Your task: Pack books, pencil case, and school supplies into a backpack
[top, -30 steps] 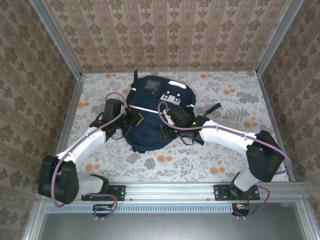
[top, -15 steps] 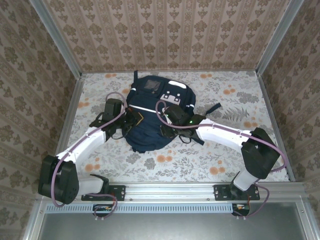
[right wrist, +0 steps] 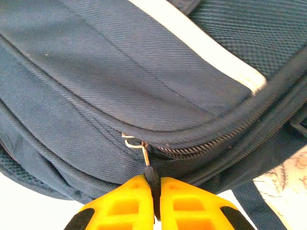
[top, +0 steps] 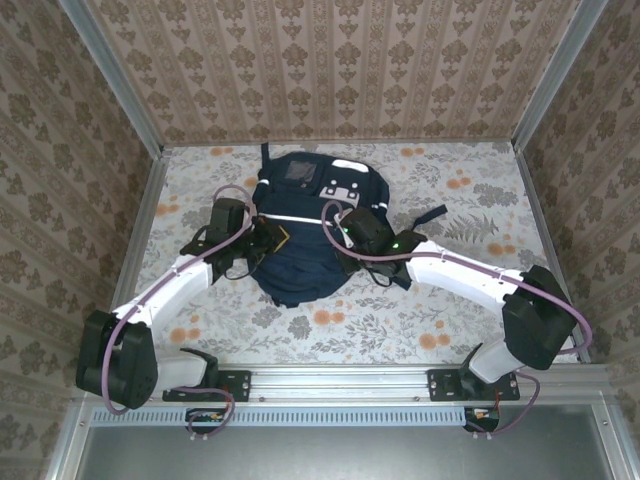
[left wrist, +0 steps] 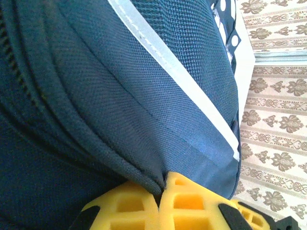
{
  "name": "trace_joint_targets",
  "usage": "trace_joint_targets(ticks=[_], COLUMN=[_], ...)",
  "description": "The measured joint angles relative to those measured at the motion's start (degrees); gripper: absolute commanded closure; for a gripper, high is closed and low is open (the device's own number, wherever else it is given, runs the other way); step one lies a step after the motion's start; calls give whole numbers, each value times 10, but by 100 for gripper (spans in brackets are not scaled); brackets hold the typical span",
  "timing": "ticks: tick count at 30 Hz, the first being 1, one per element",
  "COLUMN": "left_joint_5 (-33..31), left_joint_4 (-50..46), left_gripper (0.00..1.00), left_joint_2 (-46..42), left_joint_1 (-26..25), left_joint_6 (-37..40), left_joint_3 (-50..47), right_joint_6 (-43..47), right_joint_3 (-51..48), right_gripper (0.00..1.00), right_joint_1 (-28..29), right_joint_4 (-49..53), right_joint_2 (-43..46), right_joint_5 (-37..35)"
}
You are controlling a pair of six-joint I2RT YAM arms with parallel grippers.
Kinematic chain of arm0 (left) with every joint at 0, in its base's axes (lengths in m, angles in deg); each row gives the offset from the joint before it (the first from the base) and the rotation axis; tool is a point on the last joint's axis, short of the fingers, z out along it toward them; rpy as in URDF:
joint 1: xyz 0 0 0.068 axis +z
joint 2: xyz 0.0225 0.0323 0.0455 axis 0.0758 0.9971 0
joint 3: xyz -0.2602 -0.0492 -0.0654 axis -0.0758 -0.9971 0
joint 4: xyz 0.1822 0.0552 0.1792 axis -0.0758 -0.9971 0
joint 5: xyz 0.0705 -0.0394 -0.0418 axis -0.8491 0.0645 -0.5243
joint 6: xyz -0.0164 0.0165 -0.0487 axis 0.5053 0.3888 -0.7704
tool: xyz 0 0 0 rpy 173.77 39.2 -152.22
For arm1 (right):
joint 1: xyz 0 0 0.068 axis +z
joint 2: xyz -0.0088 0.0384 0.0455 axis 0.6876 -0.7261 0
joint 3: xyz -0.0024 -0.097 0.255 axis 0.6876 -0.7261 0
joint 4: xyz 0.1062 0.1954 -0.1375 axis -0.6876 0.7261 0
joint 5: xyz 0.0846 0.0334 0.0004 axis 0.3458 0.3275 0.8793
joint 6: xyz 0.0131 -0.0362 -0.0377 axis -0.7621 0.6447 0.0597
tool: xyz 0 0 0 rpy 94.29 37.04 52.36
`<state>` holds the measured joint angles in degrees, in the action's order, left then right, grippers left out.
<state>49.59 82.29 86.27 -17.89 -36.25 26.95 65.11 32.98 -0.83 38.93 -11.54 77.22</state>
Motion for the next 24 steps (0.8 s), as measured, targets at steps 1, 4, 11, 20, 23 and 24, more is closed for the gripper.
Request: trace_joint_targets(ticks=[1,4,11,20,23,24], left_joint_5=[0,-5,0,9,8,4], left_joint_4=[3,-2,-1,-5,-30,-46], left_gripper=[100,100,100,94,47,39], left_joint_2=[0,-4,-8,-9,-16,-23], left_joint_1=[0,7,8,14,21,24], left_joint_6=[0,0,2,30,55,66], left_joint_3=[-2,-9,-11,-11,-9,-7], right_joint_6=[1,5,12,17,5,2], right_joint_3=[0,-5,-7,68,79,78], right_gripper=[91,91,90,74,39,30], right_joint_1=[-5,-34,-56,-88,-96,-101], right_joint_4=[3,8,2,21,23,23], right_joint_2=[1,2,9,-74,-77,-71], right_joint_5=[-1,-16,-3,14,-9,-19])
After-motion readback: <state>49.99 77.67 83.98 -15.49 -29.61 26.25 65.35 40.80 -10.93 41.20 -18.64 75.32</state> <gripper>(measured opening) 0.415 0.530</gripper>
